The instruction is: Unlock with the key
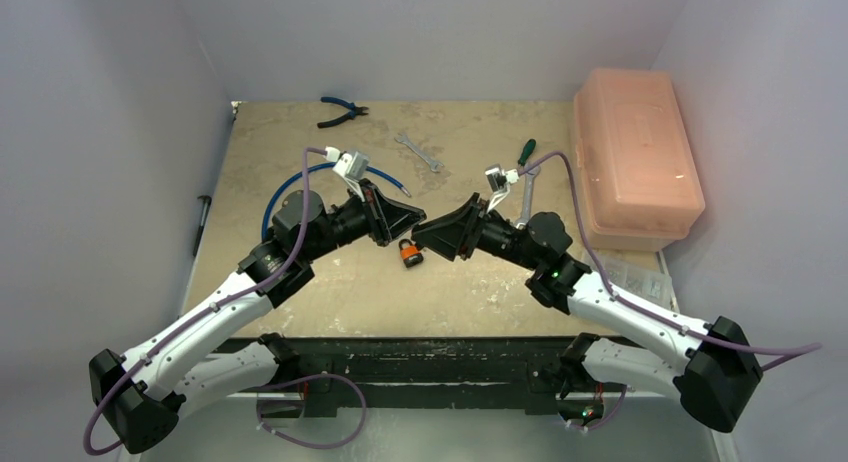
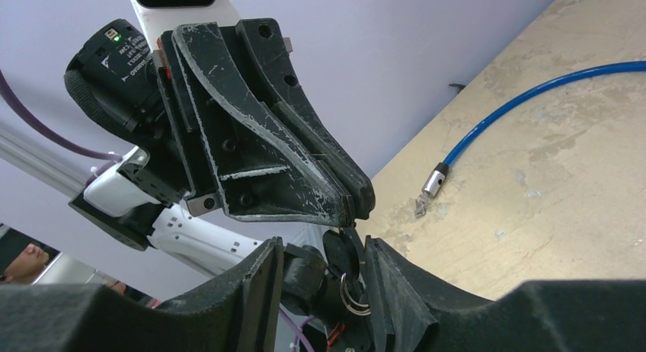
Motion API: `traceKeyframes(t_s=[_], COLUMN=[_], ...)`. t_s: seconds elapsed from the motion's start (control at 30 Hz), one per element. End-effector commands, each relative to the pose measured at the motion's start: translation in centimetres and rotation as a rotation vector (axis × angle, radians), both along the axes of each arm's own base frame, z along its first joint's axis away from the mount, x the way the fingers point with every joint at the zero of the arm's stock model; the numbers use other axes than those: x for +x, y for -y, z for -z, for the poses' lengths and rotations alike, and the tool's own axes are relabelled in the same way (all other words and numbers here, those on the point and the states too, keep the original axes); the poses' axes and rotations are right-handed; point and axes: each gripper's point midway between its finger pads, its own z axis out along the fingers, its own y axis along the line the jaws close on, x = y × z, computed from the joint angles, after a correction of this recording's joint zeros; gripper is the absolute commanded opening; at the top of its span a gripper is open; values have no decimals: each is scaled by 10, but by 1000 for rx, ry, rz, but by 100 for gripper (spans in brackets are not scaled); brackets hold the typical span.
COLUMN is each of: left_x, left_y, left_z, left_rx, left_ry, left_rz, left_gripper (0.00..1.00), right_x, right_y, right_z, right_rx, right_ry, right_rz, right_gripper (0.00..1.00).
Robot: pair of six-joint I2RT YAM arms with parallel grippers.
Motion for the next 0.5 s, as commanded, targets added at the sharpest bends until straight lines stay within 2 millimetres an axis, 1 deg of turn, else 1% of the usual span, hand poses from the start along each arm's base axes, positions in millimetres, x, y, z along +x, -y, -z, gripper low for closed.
traceKeyframes(t_s=[0.0,0.37,0.43,0.47], left_x=[2,3,3,3], left_y=[-3,-10,-10,-10], left_z=[-19,-26,-27,-27], left_rx=[-59,-79,-85,-88], left_ry=[50,62,62,62], left_rz=[-22,-59,-60,-61], left_gripper=[0,0,0,0], right_x=[-1,2,3,4], right_y=[-1,-2,-2,-2], right_z=[-36,-29,-27,-26], right_rx=[77,82,82,83], right_ry=[70,39,25,20], right_rz=[-6,2,8,12], right_gripper=[48,42,44,46])
